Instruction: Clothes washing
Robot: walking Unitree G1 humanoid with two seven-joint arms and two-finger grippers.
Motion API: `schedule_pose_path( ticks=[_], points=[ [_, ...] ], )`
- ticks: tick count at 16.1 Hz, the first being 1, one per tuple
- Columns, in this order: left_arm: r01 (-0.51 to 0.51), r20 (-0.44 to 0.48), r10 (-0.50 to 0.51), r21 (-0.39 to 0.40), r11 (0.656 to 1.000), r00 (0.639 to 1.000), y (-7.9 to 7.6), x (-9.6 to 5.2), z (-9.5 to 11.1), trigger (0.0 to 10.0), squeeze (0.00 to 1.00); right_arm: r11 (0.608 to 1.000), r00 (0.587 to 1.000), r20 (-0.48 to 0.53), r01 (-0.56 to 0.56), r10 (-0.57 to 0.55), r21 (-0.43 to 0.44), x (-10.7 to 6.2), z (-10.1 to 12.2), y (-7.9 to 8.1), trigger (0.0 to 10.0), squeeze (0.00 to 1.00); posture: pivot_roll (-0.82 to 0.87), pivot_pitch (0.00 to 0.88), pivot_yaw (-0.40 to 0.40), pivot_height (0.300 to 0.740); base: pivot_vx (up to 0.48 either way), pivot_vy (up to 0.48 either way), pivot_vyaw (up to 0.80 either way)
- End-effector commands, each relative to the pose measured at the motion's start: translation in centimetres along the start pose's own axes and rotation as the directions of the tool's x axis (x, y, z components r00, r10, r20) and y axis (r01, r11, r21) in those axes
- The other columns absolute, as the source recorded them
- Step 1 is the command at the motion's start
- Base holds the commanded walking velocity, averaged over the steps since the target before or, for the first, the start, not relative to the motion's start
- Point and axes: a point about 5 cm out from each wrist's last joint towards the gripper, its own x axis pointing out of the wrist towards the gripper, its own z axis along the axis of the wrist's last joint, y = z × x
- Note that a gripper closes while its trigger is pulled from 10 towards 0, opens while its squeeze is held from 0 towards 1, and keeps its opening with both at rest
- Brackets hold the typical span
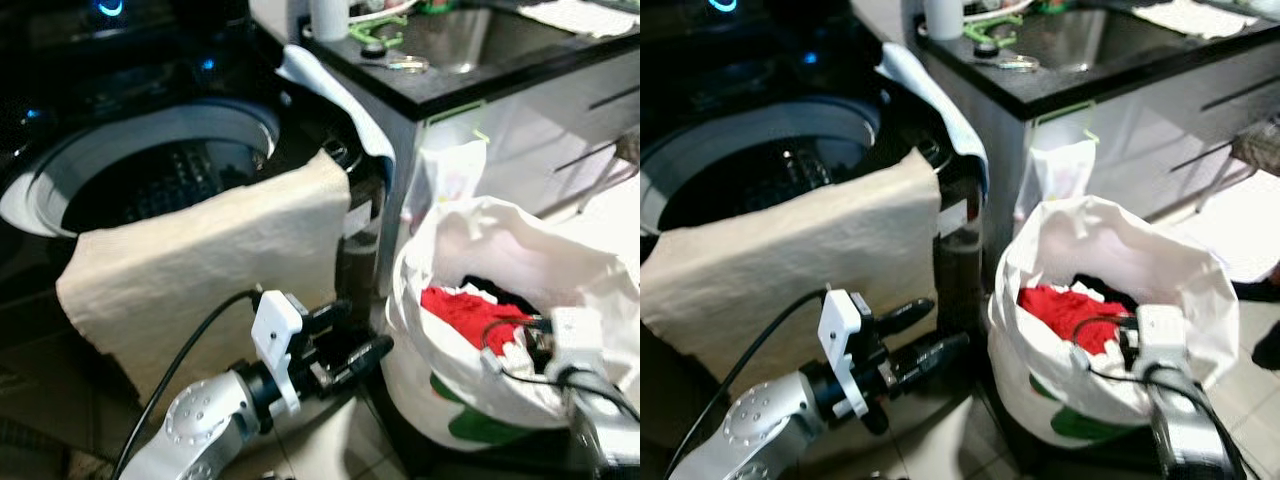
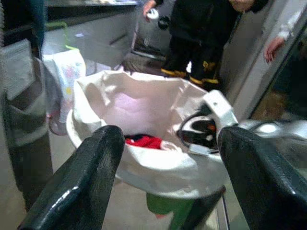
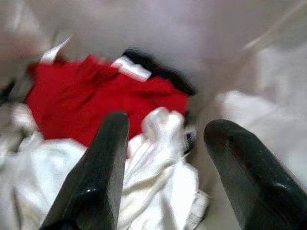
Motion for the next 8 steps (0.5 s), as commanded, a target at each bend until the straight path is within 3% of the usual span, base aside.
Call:
schedule_pose_path(
  ticks=[1,2,3,5,7,8],
  points=[
    [0.023,-0.006,-0.023,0.015,1.000,1.000,-0.2,-0.1,0.4,10.0,0.00,0.995,0.989,-0.119,-0.089,0.082,-0.050,0.2,-1.7,1.2,10.0,0.00,-0.05,0.093,0.115,0.740,0.000,0.000,0.00],
    [0.024,-0.012,-0.024,0.016,1.000,1.000,-0.2,-0.2,0.5,10.0,0.00,0.984,0.974,-0.190,-0.145,0.124,-0.099,0.4,-2.5,1.7,10.0,0.00,-0.04,0.096,0.112,0.740,0.000,0.000,0.00],
    [0.026,-0.015,-0.026,0.013,1.000,1.000,-0.2,-0.4,0.5,10.0,0.00,0.982,0.961,-0.240,-0.161,0.135,-0.094,0.4,-3.1,1.9,10.0,0.00,-0.04,0.096,0.108,0.740,0.000,0.000,0.00],
    [0.023,-0.023,-0.023,0.009,1.000,0.999,-0.2,-0.7,0.5,10.0,0.00,0.986,0.955,-0.289,-0.110,0.071,-0.122,0.4,-4.1,1.5,10.0,0.00,-0.03,0.094,0.100,0.740,0.000,0.000,0.00],
    [0.014,-0.029,-0.013,0.014,1.000,1.000,-0.2,-0.8,0.5,10.0,0.00,0.994,0.976,-0.216,-0.028,0.006,-0.101,0.7,-3.3,0.9,10.0,0.00,-0.02,0.090,0.096,0.740,0.000,0.000,0.00],
    [0.011,-0.028,-0.010,0.014,1.000,1.000,-0.3,-0.9,0.6,10.0,0.00,1.000,0.998,-0.060,0.015,-0.015,0.008,1.1,-1.0,0.4,10.0,0.00,-0.01,0.087,0.084,0.740,0.000,0.000,0.00]
  ],
)
